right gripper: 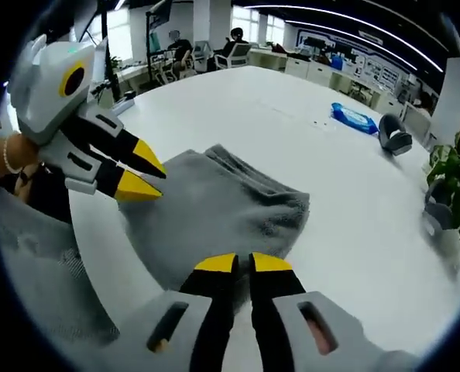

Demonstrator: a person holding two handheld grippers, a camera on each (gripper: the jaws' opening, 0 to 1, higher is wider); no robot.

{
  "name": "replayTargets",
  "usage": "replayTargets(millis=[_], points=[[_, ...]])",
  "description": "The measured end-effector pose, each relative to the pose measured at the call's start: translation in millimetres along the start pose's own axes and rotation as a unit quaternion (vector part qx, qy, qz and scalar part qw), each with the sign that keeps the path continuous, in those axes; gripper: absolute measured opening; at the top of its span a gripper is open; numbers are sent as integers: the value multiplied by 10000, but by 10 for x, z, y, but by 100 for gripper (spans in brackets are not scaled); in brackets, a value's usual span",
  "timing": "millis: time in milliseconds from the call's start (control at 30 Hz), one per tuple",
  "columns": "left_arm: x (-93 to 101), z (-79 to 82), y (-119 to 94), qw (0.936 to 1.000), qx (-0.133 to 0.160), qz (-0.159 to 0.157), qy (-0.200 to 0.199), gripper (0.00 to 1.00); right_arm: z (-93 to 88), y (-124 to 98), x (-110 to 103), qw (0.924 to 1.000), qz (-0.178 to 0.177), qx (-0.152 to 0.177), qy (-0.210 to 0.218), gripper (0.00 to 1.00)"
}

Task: Fold the towel on the table until its edges align and the towel forms a compact rectangular stack.

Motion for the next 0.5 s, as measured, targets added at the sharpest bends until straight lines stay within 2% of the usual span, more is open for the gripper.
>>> replayTargets(millis=[133,200,300,500], points=[[14,-109,70,9994,-273,-69,-194,11,-42,83,-30,9999,-81,-107,-82,1],[3,-140,112,9992,-320,-49,-229,11,-43,122,-37,9998,-28,-196,-52,0],[-9,-189,192,9977,-503,-165,-420,11,-97,226,-59,9988,39,-477,-63,0],[-42,-194,292,9962,-656,-171,-554,9,-89,293,-69,9982,-38,-606,-13,0]])
Point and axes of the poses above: the point that each gripper's makers call its tool centre point, and the gripper's own axes: y roughly forward along the fingers, x roughly to its right, z roughly out of its top, the point moved 8 cm from there along -y, roughly backward along the fingers, and after that the axes turned 3 degrees about -z, right-handed, at the moved point
